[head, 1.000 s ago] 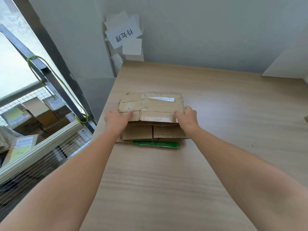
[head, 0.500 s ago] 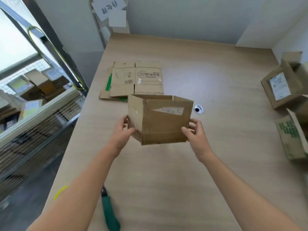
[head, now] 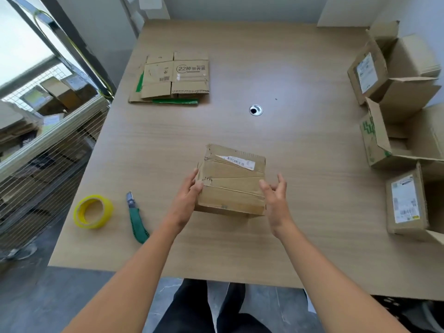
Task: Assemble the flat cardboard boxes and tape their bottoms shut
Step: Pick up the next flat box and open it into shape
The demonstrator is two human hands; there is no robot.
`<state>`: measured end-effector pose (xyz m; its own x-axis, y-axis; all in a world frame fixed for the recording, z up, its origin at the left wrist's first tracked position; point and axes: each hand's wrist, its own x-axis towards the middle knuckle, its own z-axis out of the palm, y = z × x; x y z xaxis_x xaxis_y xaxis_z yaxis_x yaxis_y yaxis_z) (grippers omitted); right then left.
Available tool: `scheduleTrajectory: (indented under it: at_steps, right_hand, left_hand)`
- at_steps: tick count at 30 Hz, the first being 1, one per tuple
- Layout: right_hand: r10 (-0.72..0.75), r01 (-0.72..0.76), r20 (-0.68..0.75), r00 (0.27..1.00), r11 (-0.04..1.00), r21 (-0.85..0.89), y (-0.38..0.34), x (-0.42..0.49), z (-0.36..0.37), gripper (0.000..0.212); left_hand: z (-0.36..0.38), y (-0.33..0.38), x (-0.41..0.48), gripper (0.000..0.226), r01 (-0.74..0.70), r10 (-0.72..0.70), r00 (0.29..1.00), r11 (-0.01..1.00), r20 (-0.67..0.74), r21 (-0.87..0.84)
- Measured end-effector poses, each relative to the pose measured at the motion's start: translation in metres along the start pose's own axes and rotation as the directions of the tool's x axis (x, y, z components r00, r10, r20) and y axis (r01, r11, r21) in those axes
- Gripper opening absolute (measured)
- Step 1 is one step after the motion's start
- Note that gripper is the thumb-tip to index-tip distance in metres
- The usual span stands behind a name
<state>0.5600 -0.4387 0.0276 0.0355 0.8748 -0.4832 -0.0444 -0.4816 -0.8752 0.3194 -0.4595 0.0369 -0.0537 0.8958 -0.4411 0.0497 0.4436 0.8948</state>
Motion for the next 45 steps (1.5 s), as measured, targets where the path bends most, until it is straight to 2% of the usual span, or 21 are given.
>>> scheduleTrajectory:
  at_steps: [1, 4, 6, 8, 10, 13, 15, 17, 19, 22, 23, 25, 27, 29, 32, 34, 36, 38, 41, 43, 45]
  right_hand:
    - [0.028, -0.028, 0.004, 1.000, 0.999, 0.044, 0.000, 0.000, -0.004, 0.094]
    - [0.030, -0.032, 0.055, 0.998, 0.998, 0.045, -0.005, -0.002, -0.011, 0.089]
    - [-0.053, 0.055, 0.074, 0.996, 0.998, -0.026, -0.013, -0.006, -0.012, 0.076]
    - [-0.176, 0.183, 0.097, 0.980, 0.981, -0.069, -0.018, -0.009, -0.010, 0.047]
    - [-0.285, 0.308, 0.147, 0.947, 0.937, -0.163, -0.014, -0.013, -0.009, 0.037]
    - [-0.348, 0.394, 0.219, 0.912, 0.890, -0.229, 0.005, -0.019, -0.003, 0.033]
    - [-0.338, 0.370, 0.164, 0.927, 0.896, -0.244, 0.017, -0.021, 0.002, 0.022]
    - [-0.333, 0.339, 0.069, 0.940, 0.901, -0.272, 0.025, -0.023, 0.009, 0.015]
    - [-0.325, 0.315, 0.013, 0.946, 0.906, -0.282, 0.032, -0.023, 0.014, 0.036]
    - [-0.301, 0.299, 0.053, 0.952, 0.884, -0.358, 0.036, -0.017, 0.016, 0.074]
    - [-0.288, 0.294, 0.075, 0.955, 0.873, -0.390, 0.036, -0.015, 0.017, 0.080]
    - [-0.253, 0.279, 0.117, 0.960, 0.870, -0.406, 0.035, -0.011, 0.019, 0.079]
    - [-0.202, 0.249, 0.154, 0.967, 0.879, -0.406, 0.035, -0.008, 0.021, 0.068]
    - [-0.195, 0.252, 0.176, 0.965, 0.878, -0.408, 0.036, -0.010, 0.021, 0.056]
    - [-0.225, 0.274, 0.182, 0.957, 0.905, -0.326, 0.041, -0.015, 0.020, 0.050]
    - [-0.218, 0.257, 0.174, 0.960, 0.934, -0.250, 0.044, -0.021, 0.021, 0.051]
    - [-0.204, 0.231, 0.153, 0.967, 0.955, -0.188, 0.045, -0.025, 0.024, 0.048]
    - [-0.205, 0.214, 0.085, 0.975, 0.969, -0.122, 0.046, -0.027, 0.029, 0.037]
    - [-0.187, 0.188, 0.021, 0.982, 0.978, -0.094, 0.048, -0.026, 0.033, 0.037]
    - [-0.187, 0.195, 0.056, 0.981, 0.952, -0.237, 0.054, -0.024, 0.031, 0.040]
    - [-0.213, 0.240, 0.111, 0.971, 0.851, -0.466, 0.068, -0.026, 0.023, 0.048]
  left_hand:
    - [0.001, -0.001, -0.002, 0.061, -0.002, 0.002, 1.000, 1.000, 0.014, 0.000]
    - [0.000, -0.002, -0.007, 0.067, -0.051, 0.050, 0.998, 0.998, 0.043, 0.024]
    - [-0.002, 0.000, -0.010, 0.061, -0.074, 0.078, 0.995, 0.995, 0.055, -0.061]
    - [-0.002, 0.005, -0.013, 0.052, -0.118, 0.121, 0.992, 0.984, 0.017, -0.134]
    - [-0.004, 0.007, -0.017, 0.055, -0.171, 0.167, 0.985, 0.977, -0.037, -0.130]
    - [-0.005, 0.003, -0.022, 0.055, -0.200, 0.200, 0.980, 0.979, -0.018, 0.025]
    - [-0.008, -0.012, -0.022, 0.034, -0.152, 0.157, 0.987, 0.978, -0.026, 0.144]
    - [-0.011, -0.026, -0.021, 0.022, -0.115, 0.154, 0.978, 0.962, -0.142, 0.247]
    - [-0.014, -0.033, -0.019, 0.036, -0.107, 0.185, 0.951, 0.948, -0.249, 0.298]
    - [-0.018, -0.026, -0.008, 0.087, -0.172, 0.253, 0.949, 0.915, -0.189, 0.364]
    - [-0.021, -0.022, -0.002, 0.091, -0.224, 0.302, 0.945, 0.877, -0.124, 0.425]
    - [-0.025, -0.016, 0.009, 0.070, -0.330, 0.368, 0.930, 0.828, 0.004, 0.454]
    - [-0.026, -0.018, 0.009, 0.031, -0.342, 0.347, 0.936, 0.863, 0.056, 0.372]
    - [-0.024, -0.028, 0.004, 0.017, -0.300, 0.310, 0.951, 0.915, 0.004, 0.270]
    - [-0.018, -0.038, -0.001, 0.039, -0.183, 0.181, 0.972, 0.983, -0.151, 0.001]
    - [-0.015, -0.038, -0.001, 0.060, -0.021, -0.011, 0.987, 0.980, -0.159, -0.196]
    - [-0.012, -0.041, -0.001, 0.061, 0.098, -0.143, 0.980, 0.950, -0.135, -0.297]
    - [-0.011, -0.047, 0.001, 0.059, 0.113, -0.152, 0.981, 0.953, -0.122, -0.279]
    - [-0.011, -0.053, 0.002, 0.059, 0.101, -0.134, 0.984, 0.961, -0.117, -0.256]
    - [-0.013, -0.055, -0.001, 0.061, 0.109, -0.126, 0.986, 0.982, -0.106, -0.156]
    - [-0.010, -0.065, -0.006, 0.060, 0.116, -0.114, 0.988, 0.993, -0.106, 0.019]
